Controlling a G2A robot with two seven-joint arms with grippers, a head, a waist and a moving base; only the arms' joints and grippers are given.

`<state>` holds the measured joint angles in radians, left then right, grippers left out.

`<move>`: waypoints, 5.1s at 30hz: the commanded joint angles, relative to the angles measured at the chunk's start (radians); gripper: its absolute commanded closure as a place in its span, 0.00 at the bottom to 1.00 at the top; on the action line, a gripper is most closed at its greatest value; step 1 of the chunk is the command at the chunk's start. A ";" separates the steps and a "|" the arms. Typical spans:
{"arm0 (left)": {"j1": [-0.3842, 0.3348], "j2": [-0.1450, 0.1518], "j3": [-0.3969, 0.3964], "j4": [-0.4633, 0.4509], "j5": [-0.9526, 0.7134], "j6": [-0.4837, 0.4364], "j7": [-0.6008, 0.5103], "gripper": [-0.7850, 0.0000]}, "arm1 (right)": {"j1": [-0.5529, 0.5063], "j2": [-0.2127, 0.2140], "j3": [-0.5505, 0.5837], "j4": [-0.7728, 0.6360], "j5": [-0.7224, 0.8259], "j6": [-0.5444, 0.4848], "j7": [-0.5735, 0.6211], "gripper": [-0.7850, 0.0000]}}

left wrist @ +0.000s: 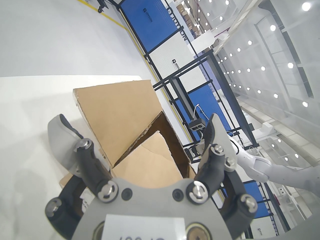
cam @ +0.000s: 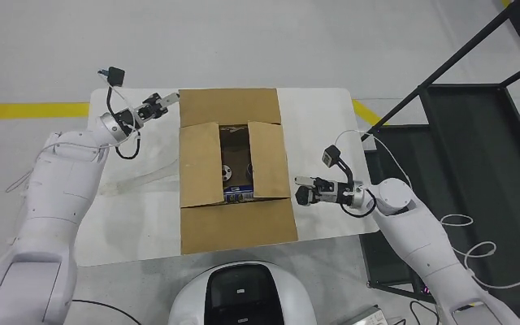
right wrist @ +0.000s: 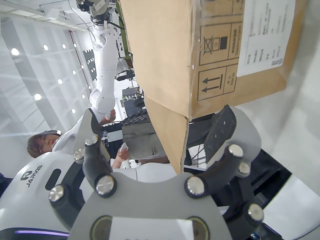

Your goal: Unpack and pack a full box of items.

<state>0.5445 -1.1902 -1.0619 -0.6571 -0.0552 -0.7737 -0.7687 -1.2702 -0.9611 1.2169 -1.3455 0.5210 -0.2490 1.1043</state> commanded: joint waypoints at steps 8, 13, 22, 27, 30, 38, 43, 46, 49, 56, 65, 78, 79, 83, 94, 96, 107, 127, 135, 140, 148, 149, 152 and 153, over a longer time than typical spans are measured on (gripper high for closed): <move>-0.112 -0.078 0.104 0.227 -0.001 -0.065 0.038 0.00 | -0.071 0.000 -0.016 -0.071 -0.026 0.104 -0.061 0.00; -0.143 -0.109 0.126 0.301 -0.019 -0.072 0.031 0.00 | -0.109 0.006 -0.014 -0.107 -0.013 0.211 -0.019 0.00; -0.170 -0.145 0.136 0.376 -0.073 -0.028 -0.016 0.00 | -0.168 0.007 0.037 -0.203 0.211 0.229 0.071 0.00; -0.176 -0.147 0.127 0.403 -0.074 -0.048 0.032 0.00 | -0.155 -0.004 0.029 -0.217 0.344 0.225 0.100 0.00; -0.173 -0.150 0.123 0.406 -0.081 -0.028 0.036 0.00 | -0.141 -0.014 0.021 -0.213 0.426 0.215 0.099 0.00; -0.160 -0.181 0.108 0.390 -0.180 0.053 -0.056 0.00 | -0.083 -0.034 -0.005 -0.176 0.482 0.194 0.068 0.00; -0.160 -0.194 0.078 0.401 -0.279 0.119 -0.126 0.00 | -0.062 -0.040 -0.011 -0.153 0.475 0.190 0.081 0.00; -0.158 -0.194 0.057 0.403 -0.332 0.107 -0.184 0.00 | -0.047 -0.044 -0.008 -0.135 0.475 0.171 0.072 0.00; -0.154 -0.190 0.039 0.405 -0.363 0.067 -0.225 0.00 | -0.025 -0.051 -0.010 -0.107 0.478 0.145 0.057 0.00; -0.150 -0.174 0.022 0.399 -0.358 -0.025 -0.253 0.00 | 0.045 -0.062 -0.009 -0.018 0.415 0.094 -0.010 0.00; -0.088 -0.136 0.050 0.218 -0.325 -0.030 -0.248 0.00 | 0.124 -0.072 -0.007 0.081 0.350 0.057 -0.019 0.00; -0.016 -0.063 0.097 0.061 -0.351 -0.030 -0.247 0.00 | 0.203 -0.075 0.003 0.166 0.248 -0.061 0.124 0.00; -0.012 -0.060 0.104 0.047 -0.356 -0.022 -0.256 0.00 | 0.206 -0.076 0.003 0.170 0.241 -0.073 0.131 0.00; -0.006 -0.045 0.118 0.007 -0.377 -0.030 -0.248 0.00 | 0.225 -0.077 -0.003 0.183 0.176 -0.115 0.129 0.00; -0.005 -0.018 0.198 -0.080 -0.373 0.009 -0.287 0.00 | 0.241 -0.076 0.006 0.170 0.156 -0.191 0.214 0.00; -0.004 -0.013 0.210 -0.089 -0.376 0.007 -0.284 0.00 | 0.240 -0.076 0.007 0.161 0.161 -0.188 0.236 0.00; 0.001 0.008 0.288 -0.113 -0.370 0.019 -0.297 0.00 | 0.267 -0.087 -0.025 0.217 0.070 -0.150 0.098 0.00; 0.114 0.097 0.166 -0.175 -0.524 -0.166 -0.112 0.00 | 0.316 -0.099 -0.086 0.236 -0.078 -0.027 0.026 0.00; 0.127 0.104 0.154 -0.186 -0.525 -0.173 -0.105 0.00 | 0.318 -0.101 -0.090 0.238 -0.079 -0.024 0.016 0.00; 0.127 0.104 0.154 -0.186 -0.525 -0.173 -0.105 0.00 | 0.318 -0.101 -0.090 0.238 -0.079 -0.024 0.016 0.00; 0.189 0.113 0.110 -0.233 -0.523 -0.131 -0.007 0.00 | 0.318 -0.101 -0.090 0.238 -0.079 -0.024 0.016 0.00; 0.205 0.117 0.098 -0.232 -0.512 -0.122 0.010 0.00 | 0.318 -0.101 -0.090 0.238 -0.079 -0.024 0.016 0.00; 0.271 0.132 0.059 -0.245 -0.490 -0.093 0.059 0.00 | 0.318 -0.101 -0.090 0.238 -0.079 -0.024 0.016 0.00; 0.298 0.138 0.046 -0.257 -0.484 -0.083 0.068 0.00 | 0.318 -0.101 -0.090 0.238 -0.079 -0.024 0.016 0.00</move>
<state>0.8060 -1.0593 -1.0000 -0.9017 -0.5456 -0.8689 -0.7136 -0.9526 -1.0626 1.1266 -1.1077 0.4423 -0.2731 1.1204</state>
